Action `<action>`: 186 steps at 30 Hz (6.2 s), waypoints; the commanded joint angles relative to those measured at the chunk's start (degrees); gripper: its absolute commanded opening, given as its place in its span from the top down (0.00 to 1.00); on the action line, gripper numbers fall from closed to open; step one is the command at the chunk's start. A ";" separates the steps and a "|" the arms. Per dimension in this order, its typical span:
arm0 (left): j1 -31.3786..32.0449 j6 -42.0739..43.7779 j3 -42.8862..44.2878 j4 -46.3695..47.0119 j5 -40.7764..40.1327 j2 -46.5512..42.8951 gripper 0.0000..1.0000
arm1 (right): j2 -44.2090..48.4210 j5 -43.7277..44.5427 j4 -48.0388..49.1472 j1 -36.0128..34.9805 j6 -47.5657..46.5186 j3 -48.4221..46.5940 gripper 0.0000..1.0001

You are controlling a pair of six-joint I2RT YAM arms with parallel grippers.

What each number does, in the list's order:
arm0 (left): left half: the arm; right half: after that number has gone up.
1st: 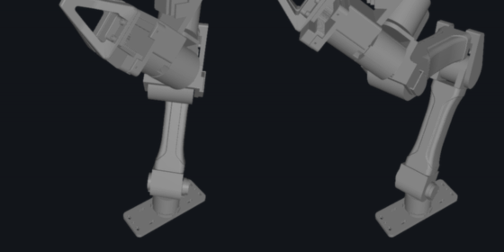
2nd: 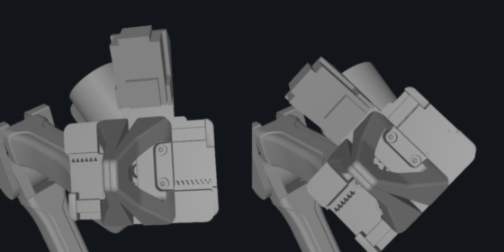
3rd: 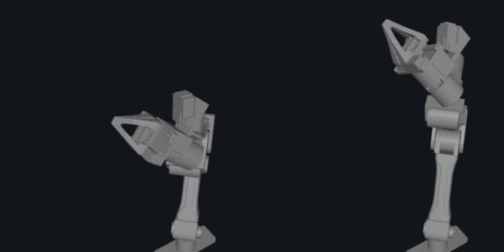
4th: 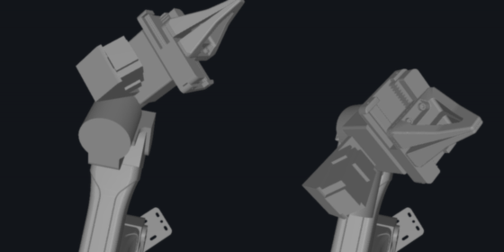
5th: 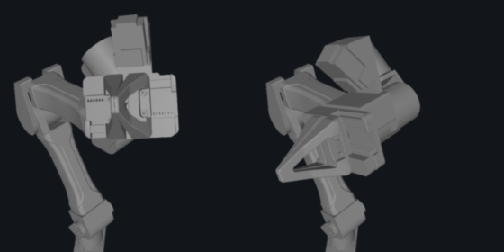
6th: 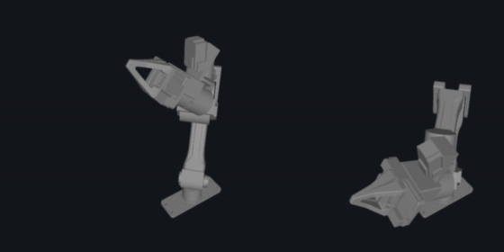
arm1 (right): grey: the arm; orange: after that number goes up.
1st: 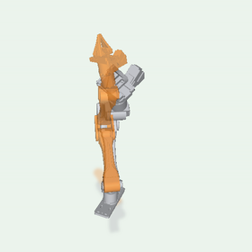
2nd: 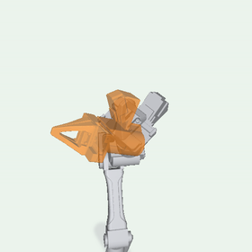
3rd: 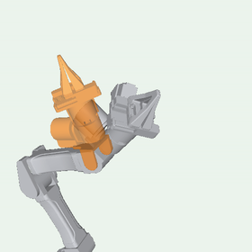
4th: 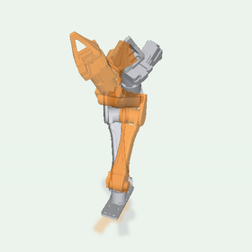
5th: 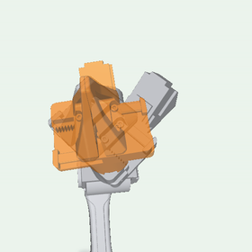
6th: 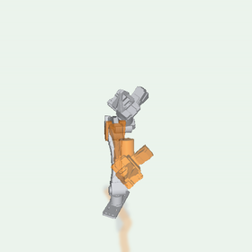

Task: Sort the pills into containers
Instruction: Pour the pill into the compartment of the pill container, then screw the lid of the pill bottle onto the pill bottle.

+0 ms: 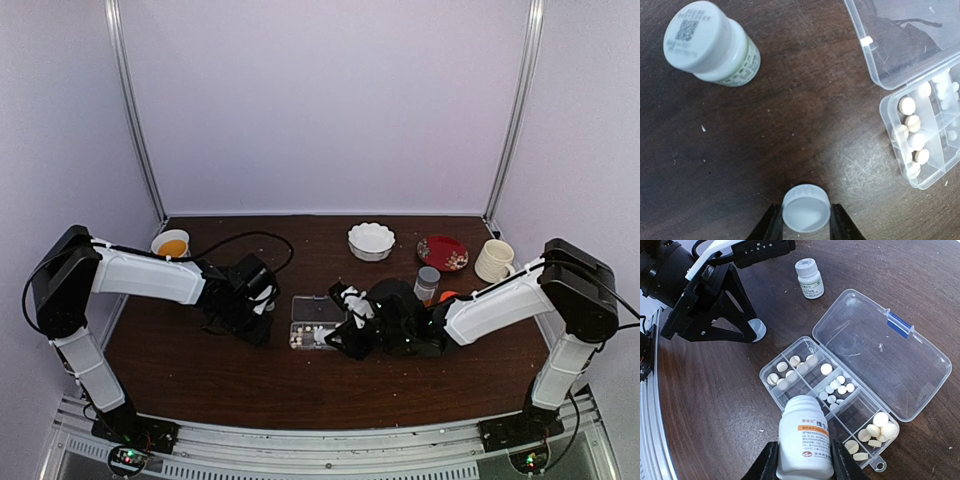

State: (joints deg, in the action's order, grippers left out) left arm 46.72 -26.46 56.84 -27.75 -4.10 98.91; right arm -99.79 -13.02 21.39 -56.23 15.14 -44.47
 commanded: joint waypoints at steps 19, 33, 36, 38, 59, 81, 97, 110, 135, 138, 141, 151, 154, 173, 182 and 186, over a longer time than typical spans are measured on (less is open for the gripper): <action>0.37 0.44 1.76 -0.26 -0.82 1.18 0.47 | 1.11 0.65 2.74 -0.46 -0.32 1.00 1.00; 0.30 0.35 1.87 -0.22 -0.71 1.50 0.50 | 2.38 2.03 2.83 -0.46 -0.12 1.83 1.00; 0.31 0.29 1.78 -0.24 -0.73 1.54 0.51 | 1.45 2.00 -2.43 -0.55 -1.20 -0.84 1.00; 0.38 0.37 1.87 -0.21 -0.68 1.55 0.51 | 2.81 1.30 4.05 -0.46 0.17 2.52 1.00; 0.30 0.35 1.89 -0.86 -0.82 1.47 0.52 | 2.35 2.90 -0.41 -0.56 -0.53 0.44 1.00; 0.37 0.60 2.30 -1.41 -0.82 1.52 0.54 | 1.66 1.26 -0.05 -0.74 -1.11 0.11 1.00; 0.37 0.55 2.32 -1.74 -0.91 1.44 0.55 | 3.18 2.76 2.55 -0.81 -0.23 2.07 1.00; 0.38 0.28 2.31 -1.49 -0.76 1.32 0.63 | 3.81 2.95 7.27 -0.64 0.15 5.45 1.00; 0.48 0.17 1.52 -1.56 -0.47 -1.28 0.85 | 7.08 1.96 30.30 -0.38 1.01 15.19 1.00; 0.47 0.09 1.52 -1.82 -0.47 -1.82 0.87 | 8.94 1.98 34.60 -0.39 0.71 17.42 1.00; 0.48 0.11 1.89 -2.40 -0.46 -2.04 0.89 | 11.42 2.03 36.26 -0.42 -0.30 18.52 1.00; 0.65 -0.50 4.02 -4.96 2.58 -8.73 0.90 | 22.32 0.43 32.65 -0.42 -4.31 17.97 1.00; 0.65 -0.91 5.31 -5.09 6.97 -14.94 0.90 | 25.29 -0.95 33.13 -0.46 -5.21 17.89 1.00; 0.61 -14.16 14.10 7.50 33.25 -34.36 0.89 | 43.42 -8.91 43.58 -0.72 -7.05 9.76 0.99; 0.65 -26.00 12.01 20.57 40.09 -35.75 0.89 | 35.57 -13.43 35.96 -2.57 -10.76 3.38 1.00; 1.03 -29.44 11.15 24.85 42.41 -35.38 0.89 | 32.18 -13.99 34.50 -3.30 -11.33 0.57 1.00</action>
State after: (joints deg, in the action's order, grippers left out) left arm 47.11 -50.26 69.06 -11.55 34.15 63.81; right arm -65.67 -25.45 57.54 -58.72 5.45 -40.34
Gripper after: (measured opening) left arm 0.287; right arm 0.328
